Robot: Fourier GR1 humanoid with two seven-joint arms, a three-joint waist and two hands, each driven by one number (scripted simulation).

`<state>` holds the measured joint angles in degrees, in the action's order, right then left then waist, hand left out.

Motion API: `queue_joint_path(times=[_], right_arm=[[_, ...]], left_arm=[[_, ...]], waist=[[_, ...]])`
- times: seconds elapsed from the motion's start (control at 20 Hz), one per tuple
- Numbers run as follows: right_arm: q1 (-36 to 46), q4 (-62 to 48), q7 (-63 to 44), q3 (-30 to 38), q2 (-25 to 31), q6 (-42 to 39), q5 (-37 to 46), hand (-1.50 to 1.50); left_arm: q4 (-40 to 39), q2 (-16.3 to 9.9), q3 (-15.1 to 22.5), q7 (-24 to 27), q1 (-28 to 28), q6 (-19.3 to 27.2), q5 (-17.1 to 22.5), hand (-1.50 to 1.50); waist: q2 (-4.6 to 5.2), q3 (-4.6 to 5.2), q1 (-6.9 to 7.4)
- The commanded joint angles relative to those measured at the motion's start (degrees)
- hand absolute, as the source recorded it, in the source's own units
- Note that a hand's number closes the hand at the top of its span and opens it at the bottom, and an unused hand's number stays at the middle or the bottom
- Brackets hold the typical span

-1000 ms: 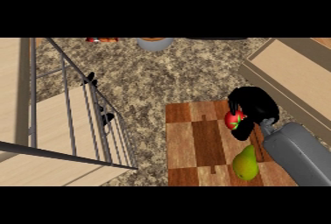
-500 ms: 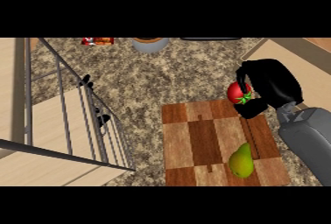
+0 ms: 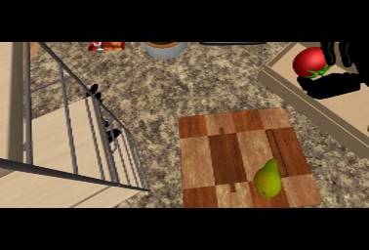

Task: Pick the tomato from the cutting board and place it in the cardboard box

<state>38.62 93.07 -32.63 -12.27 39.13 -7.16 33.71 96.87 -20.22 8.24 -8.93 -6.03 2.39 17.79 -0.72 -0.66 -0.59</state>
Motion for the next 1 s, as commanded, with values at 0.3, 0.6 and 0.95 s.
queue_joint_path(times=[0.3,0.6,0.95], right_arm=[[1.8,-6.1,0.6,6.4,5.3,-2.1,0.7,1.50],[-1.1,-12.1,9.5,8.2,5.3,2.2,0.9,1.50],[-3.7,-23.4,20.3,10.2,4.1,9.1,2.1,1.50]], left_arm=[[-2.4,-1.9,-7.1,-1.8,5.9,2.1,2.4,0.00],[-4.7,-1.7,-8.1,-3.1,2.5,1.9,2.7,0.00],[-2.5,-1.7,-8.2,-4.1,2.8,1.6,2.8,0.00]], waist=[[0.83,0.72,2.76],[1.16,0.62,2.29],[1.35,0.51,3.40]])
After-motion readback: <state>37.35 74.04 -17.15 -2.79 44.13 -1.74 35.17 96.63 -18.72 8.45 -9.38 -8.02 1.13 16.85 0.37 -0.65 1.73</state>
